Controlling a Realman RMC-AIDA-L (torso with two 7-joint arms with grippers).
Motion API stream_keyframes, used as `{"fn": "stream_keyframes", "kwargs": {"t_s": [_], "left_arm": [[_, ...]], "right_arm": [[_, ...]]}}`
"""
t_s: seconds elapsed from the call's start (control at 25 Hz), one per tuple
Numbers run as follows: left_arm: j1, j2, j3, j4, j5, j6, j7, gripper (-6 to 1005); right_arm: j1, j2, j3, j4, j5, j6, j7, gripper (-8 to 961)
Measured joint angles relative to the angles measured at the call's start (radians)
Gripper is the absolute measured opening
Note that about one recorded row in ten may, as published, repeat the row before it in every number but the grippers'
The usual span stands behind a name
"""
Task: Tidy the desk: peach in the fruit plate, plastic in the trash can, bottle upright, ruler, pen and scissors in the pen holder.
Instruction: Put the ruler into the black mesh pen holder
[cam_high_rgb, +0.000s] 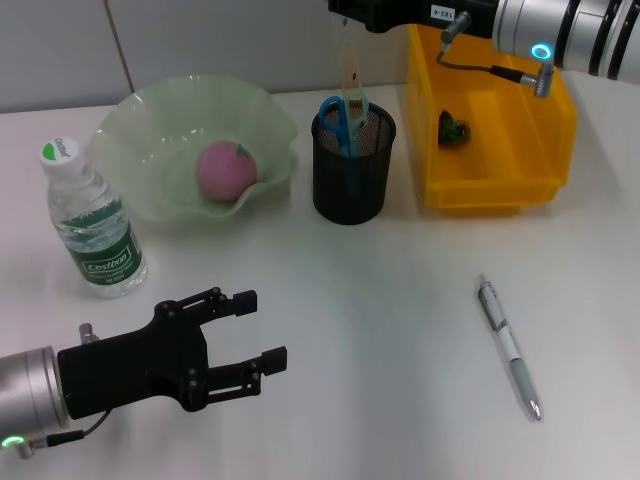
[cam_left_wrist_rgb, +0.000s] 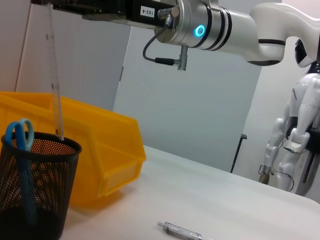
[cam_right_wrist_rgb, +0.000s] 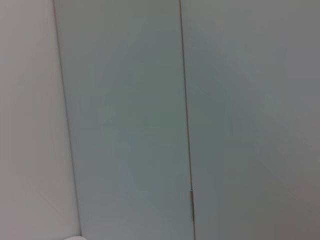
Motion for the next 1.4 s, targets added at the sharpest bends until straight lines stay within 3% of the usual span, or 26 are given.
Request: {"fn": "stream_keyframes", "kwargs": {"t_s": [0.76,1.4], "left_arm": [[-0.004,0.002,0.003,0.0,0.0,0.002,0.001,811],[0.001,0.0,0.001,0.004,0.0,-0.008,0.0,810]], "right_arm": [[0.022,0.001,0.0,0.02,0.0,0.041,0.0,404],[0.058,0.001,0.004,0.121,0.0,0.1,-0.058,410]]}}
